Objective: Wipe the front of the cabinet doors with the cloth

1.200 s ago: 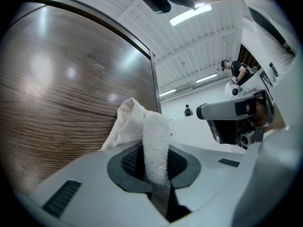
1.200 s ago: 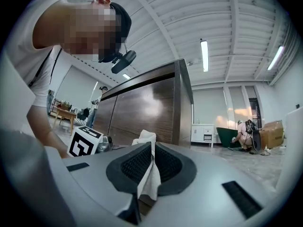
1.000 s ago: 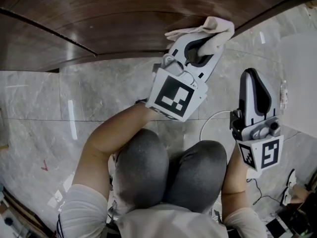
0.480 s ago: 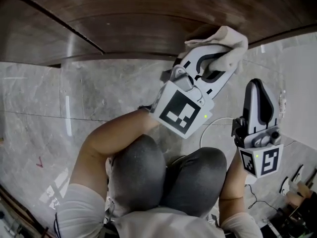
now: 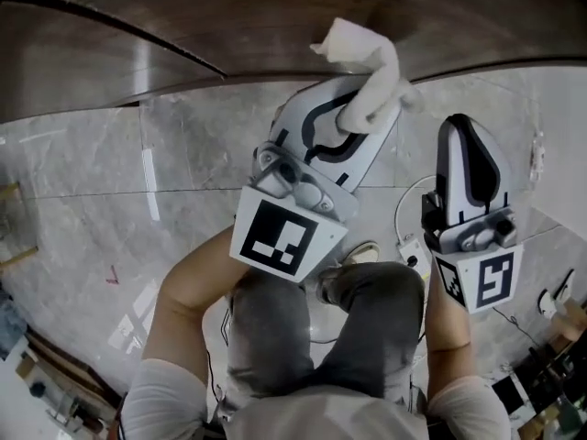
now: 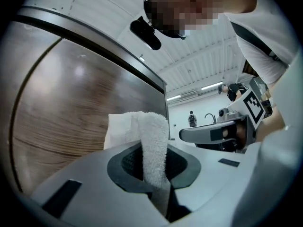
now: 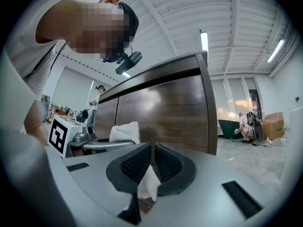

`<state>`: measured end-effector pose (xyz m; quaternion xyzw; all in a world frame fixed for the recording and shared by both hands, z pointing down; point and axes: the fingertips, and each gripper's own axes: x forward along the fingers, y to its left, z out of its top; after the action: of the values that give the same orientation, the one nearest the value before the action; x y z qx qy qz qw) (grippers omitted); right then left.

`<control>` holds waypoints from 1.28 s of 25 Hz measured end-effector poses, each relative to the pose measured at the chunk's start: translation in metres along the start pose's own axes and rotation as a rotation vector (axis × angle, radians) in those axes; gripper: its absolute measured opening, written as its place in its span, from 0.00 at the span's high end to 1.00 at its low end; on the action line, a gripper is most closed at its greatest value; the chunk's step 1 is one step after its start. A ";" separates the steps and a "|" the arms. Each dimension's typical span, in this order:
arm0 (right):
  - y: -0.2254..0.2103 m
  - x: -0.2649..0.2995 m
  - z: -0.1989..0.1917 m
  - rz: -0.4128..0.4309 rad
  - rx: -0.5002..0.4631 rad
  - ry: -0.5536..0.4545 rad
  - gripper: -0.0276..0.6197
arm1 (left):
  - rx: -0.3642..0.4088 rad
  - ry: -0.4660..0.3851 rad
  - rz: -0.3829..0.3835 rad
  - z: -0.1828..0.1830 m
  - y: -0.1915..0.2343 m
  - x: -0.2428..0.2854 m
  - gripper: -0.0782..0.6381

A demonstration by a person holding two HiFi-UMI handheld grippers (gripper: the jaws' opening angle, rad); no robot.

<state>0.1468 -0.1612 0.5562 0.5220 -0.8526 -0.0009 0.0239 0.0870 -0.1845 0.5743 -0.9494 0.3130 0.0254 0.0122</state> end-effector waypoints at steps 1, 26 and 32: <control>0.005 0.001 0.012 0.003 0.013 -0.002 0.89 | -0.022 0.011 0.022 0.009 0.004 -0.007 0.81; 0.142 -0.042 0.431 0.132 0.051 0.124 0.89 | -0.141 0.073 0.393 0.430 0.040 -0.149 0.81; 0.133 -0.061 0.547 0.138 0.004 0.084 0.89 | -0.106 0.015 0.455 0.552 0.042 -0.150 0.81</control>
<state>0.0333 -0.0593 0.0108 0.4617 -0.8848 0.0241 0.0585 -0.0812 -0.1079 0.0308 -0.8537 0.5173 0.0370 -0.0462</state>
